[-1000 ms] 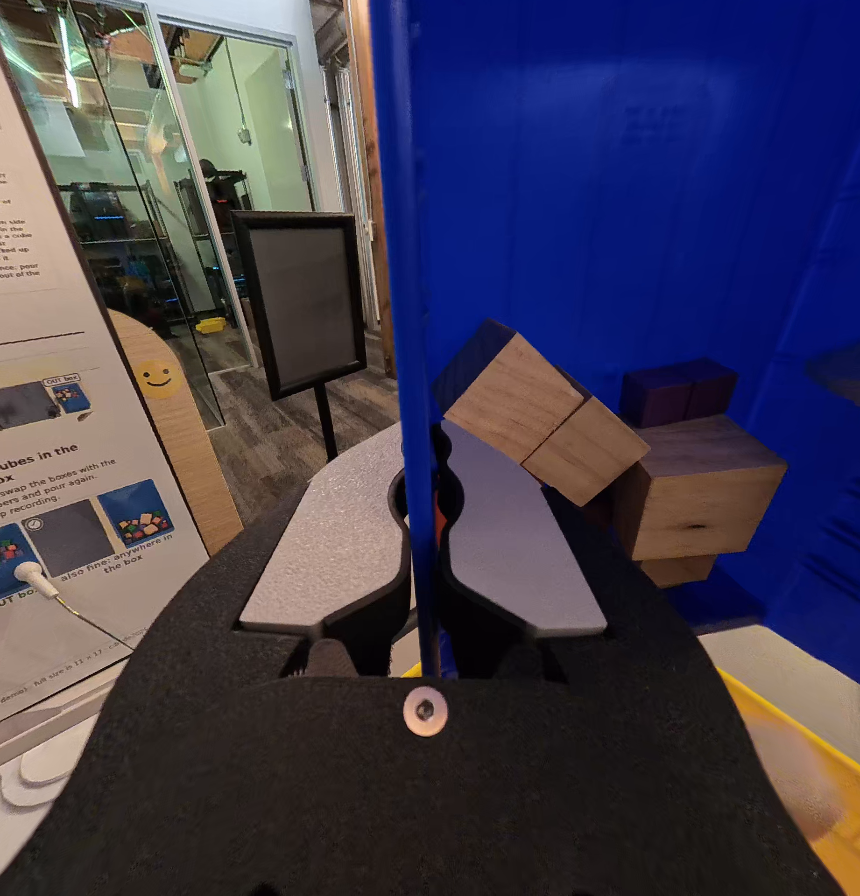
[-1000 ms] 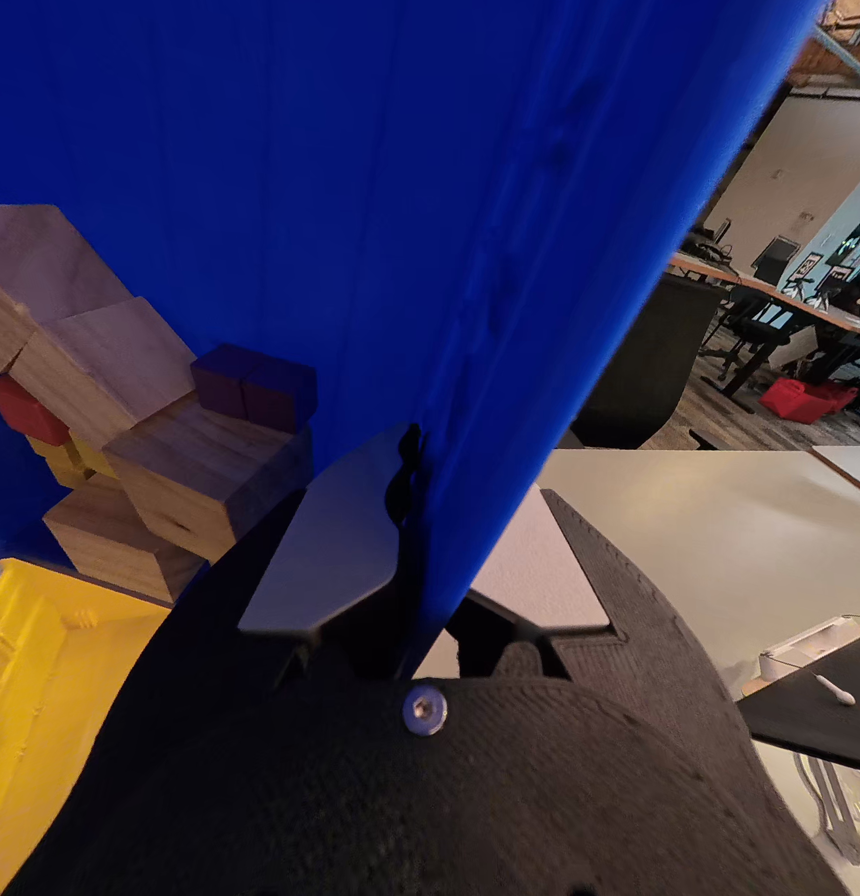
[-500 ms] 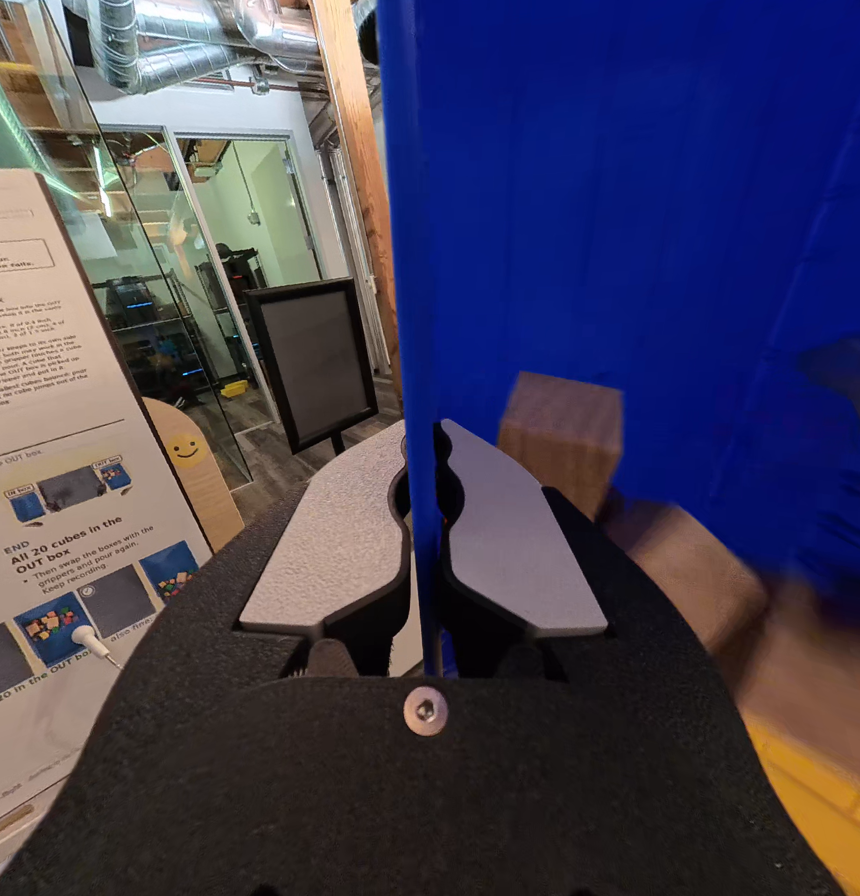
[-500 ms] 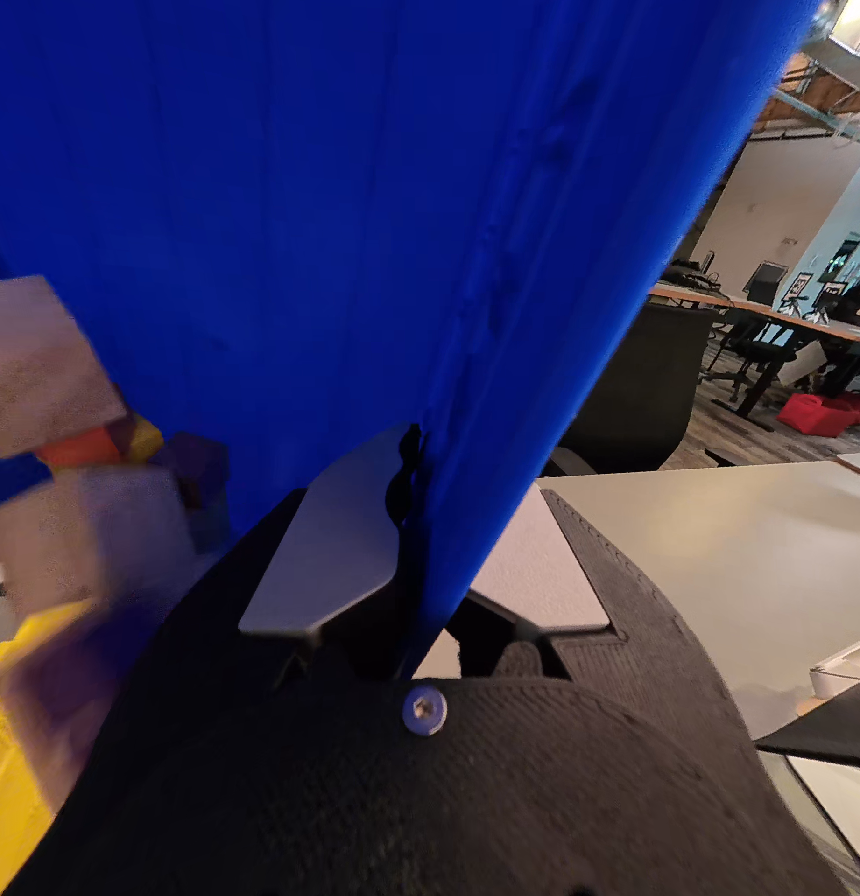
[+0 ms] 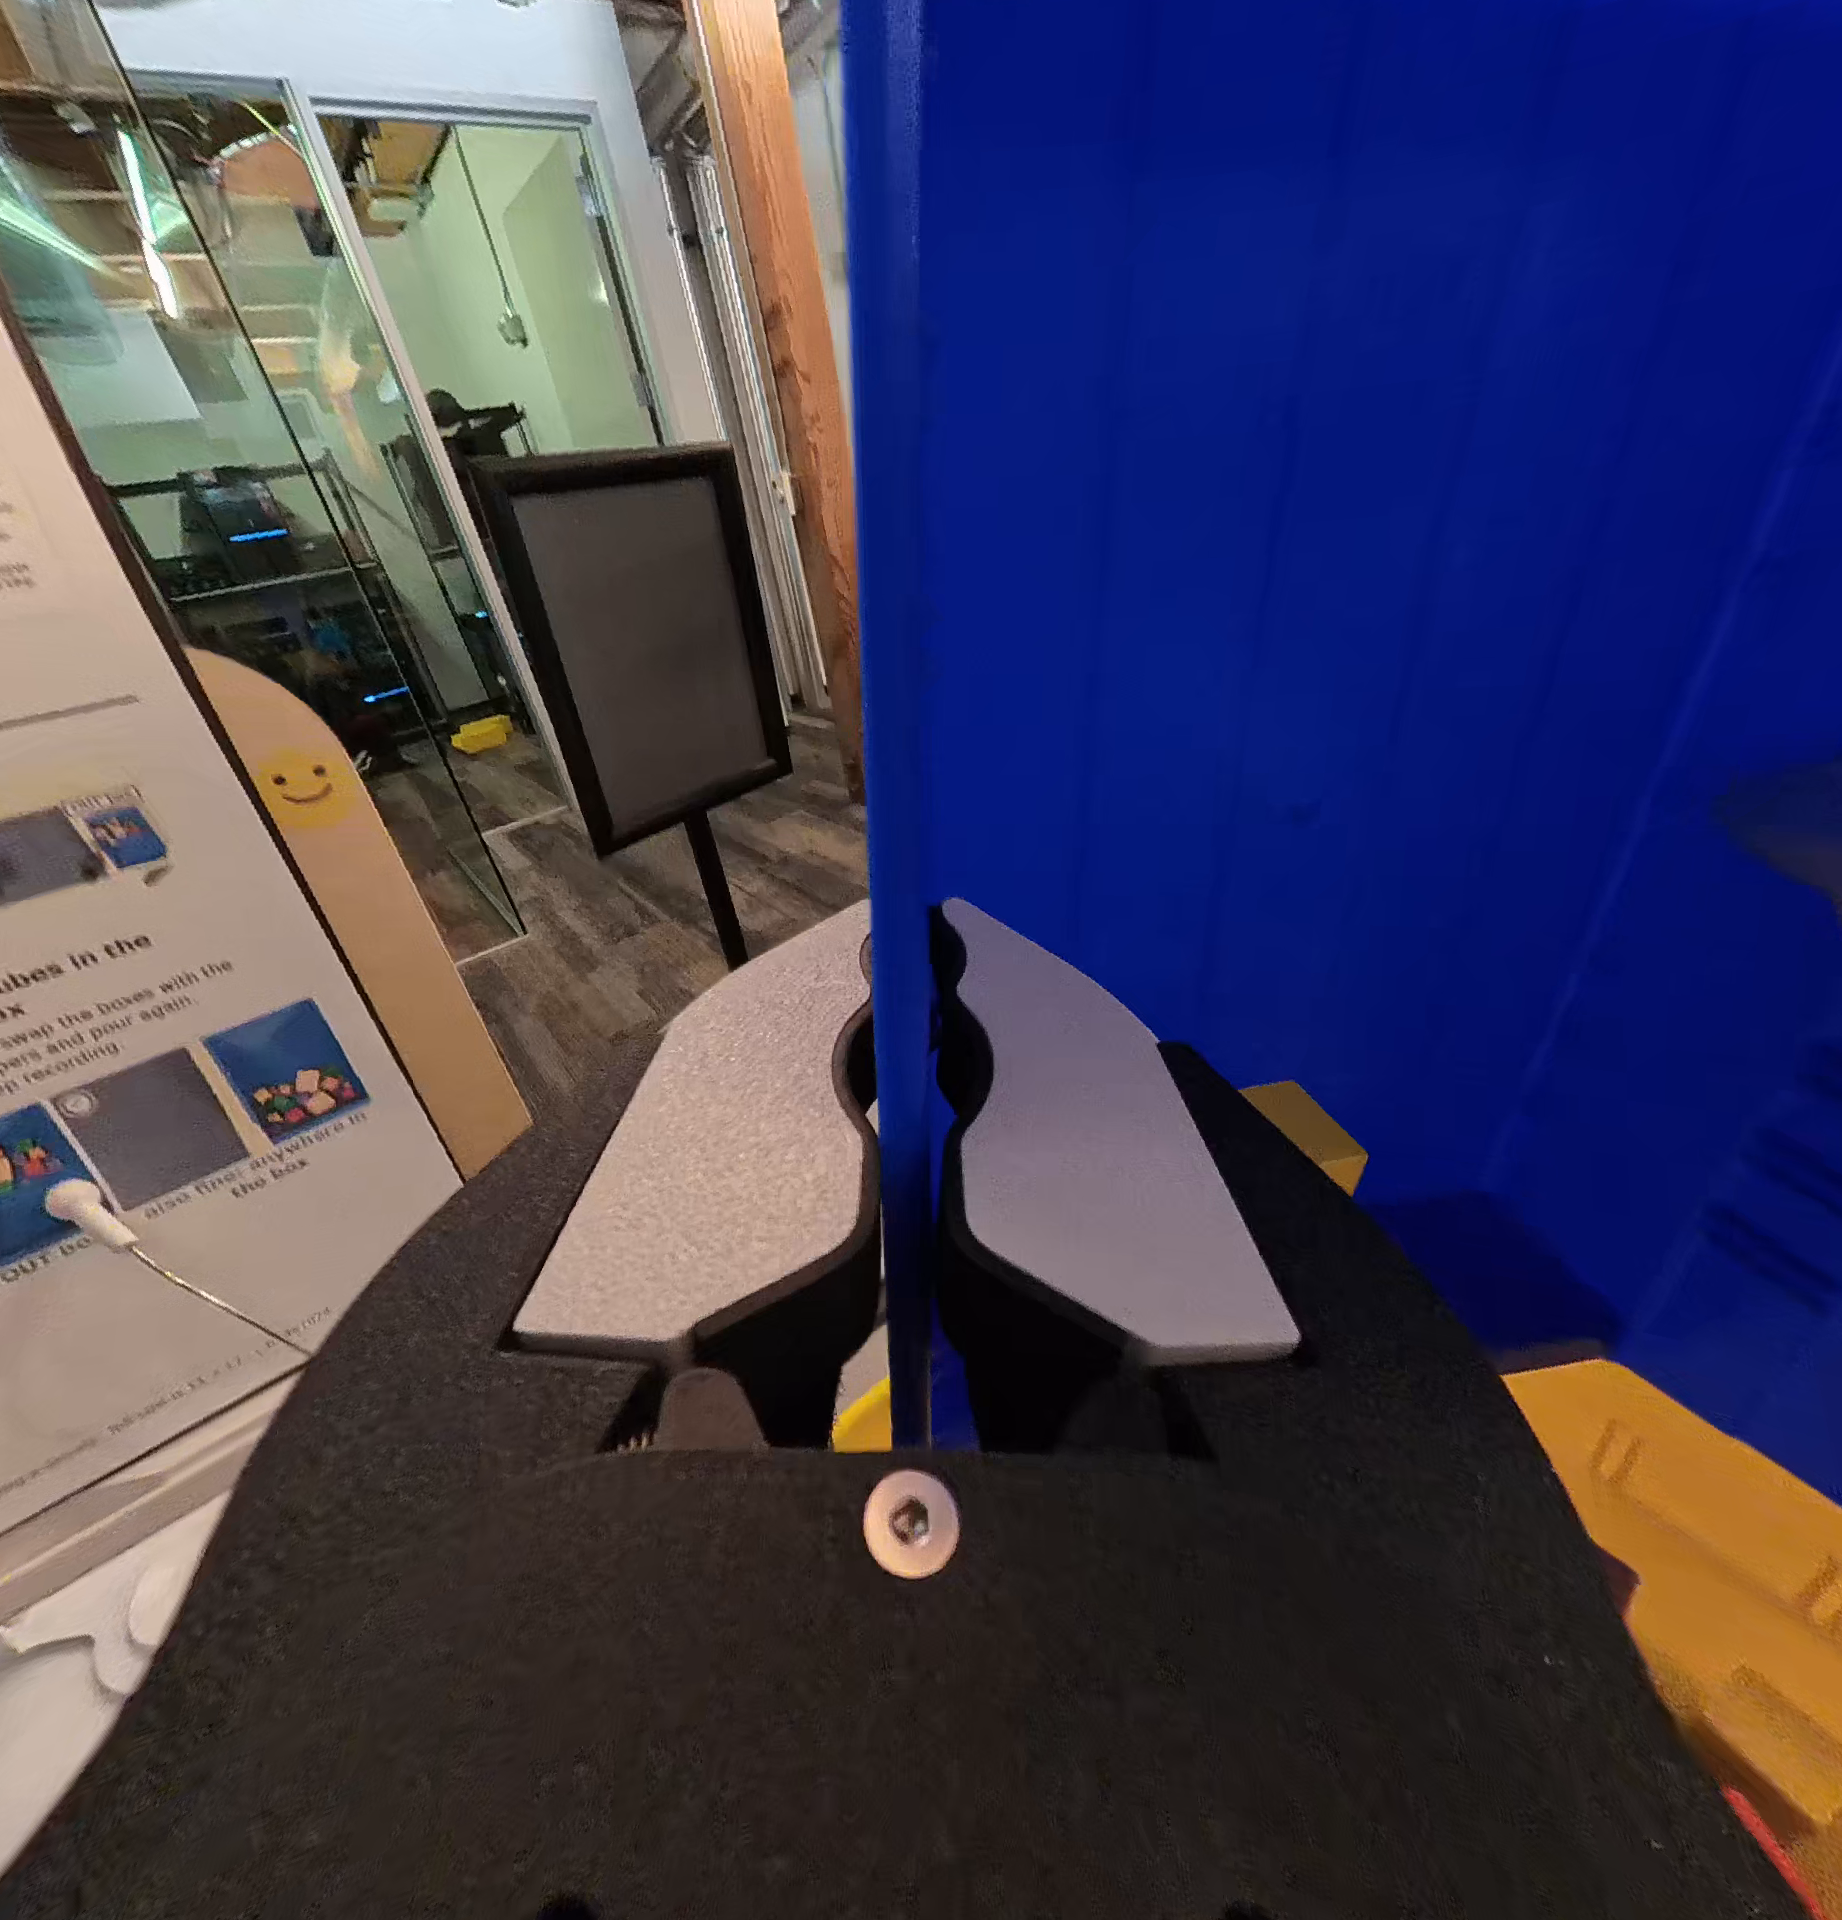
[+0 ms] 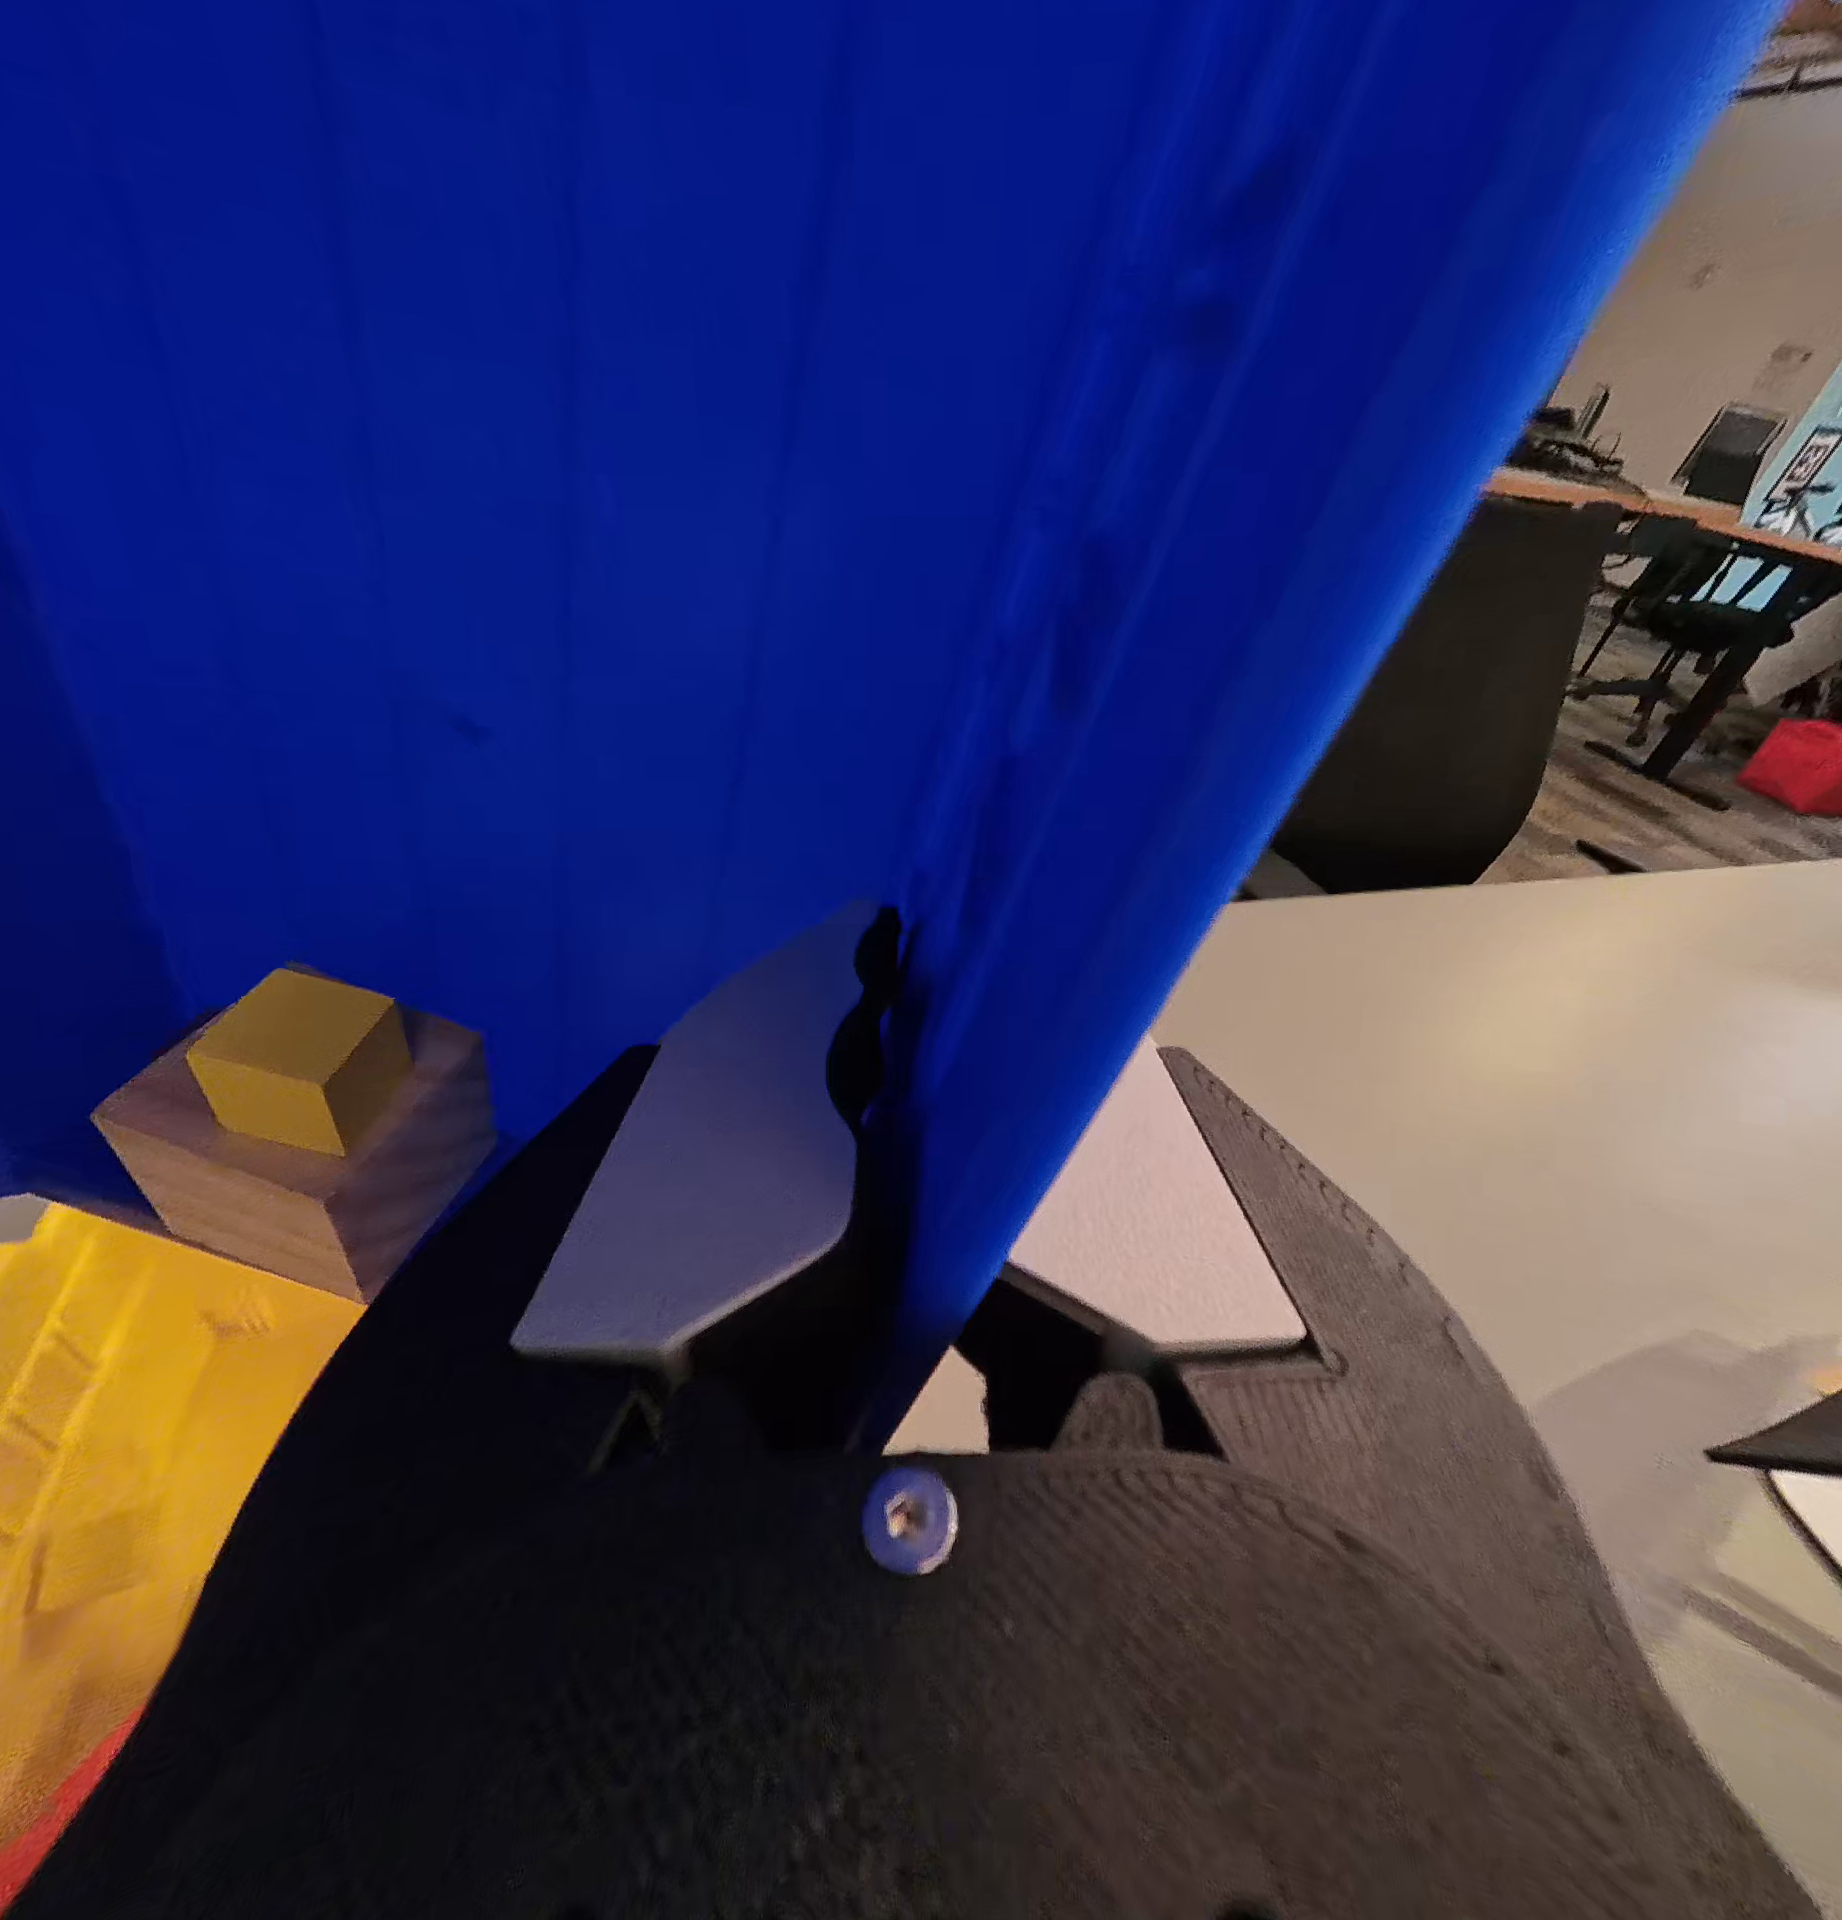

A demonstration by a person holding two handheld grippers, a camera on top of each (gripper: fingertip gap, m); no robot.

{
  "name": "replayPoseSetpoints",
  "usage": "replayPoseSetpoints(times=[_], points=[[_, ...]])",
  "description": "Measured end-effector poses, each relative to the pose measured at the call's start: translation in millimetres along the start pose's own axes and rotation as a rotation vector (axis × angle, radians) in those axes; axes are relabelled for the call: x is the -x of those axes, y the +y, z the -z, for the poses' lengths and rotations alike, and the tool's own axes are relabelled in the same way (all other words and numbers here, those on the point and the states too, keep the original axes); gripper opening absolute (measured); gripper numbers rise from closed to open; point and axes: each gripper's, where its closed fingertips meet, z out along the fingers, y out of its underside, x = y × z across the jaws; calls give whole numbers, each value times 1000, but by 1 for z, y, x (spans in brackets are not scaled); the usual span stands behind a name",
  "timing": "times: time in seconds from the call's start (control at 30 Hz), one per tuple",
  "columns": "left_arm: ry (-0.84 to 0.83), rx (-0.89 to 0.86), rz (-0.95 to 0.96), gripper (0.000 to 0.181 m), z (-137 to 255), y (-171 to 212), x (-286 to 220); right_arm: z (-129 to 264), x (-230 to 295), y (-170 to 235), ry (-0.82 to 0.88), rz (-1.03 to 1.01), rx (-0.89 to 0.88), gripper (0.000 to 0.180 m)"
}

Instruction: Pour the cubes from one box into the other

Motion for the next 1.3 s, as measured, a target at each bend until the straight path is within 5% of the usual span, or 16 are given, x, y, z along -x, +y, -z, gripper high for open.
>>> replayPoseSetpoints(times=[0.4, 0.77, 1.3], points=[[2, -55, -133, 6, 24, -2, 7, 11, 15, 2, -33, -14, -100, 7], [5, -153, -16, 6, 26, 15, 1, 15, 14, 8, -3, 47, -170, 8], [-4, -421, 8, 7, 51, -17, -6, 41, 8, -25, 36, 110, -438, 8]])
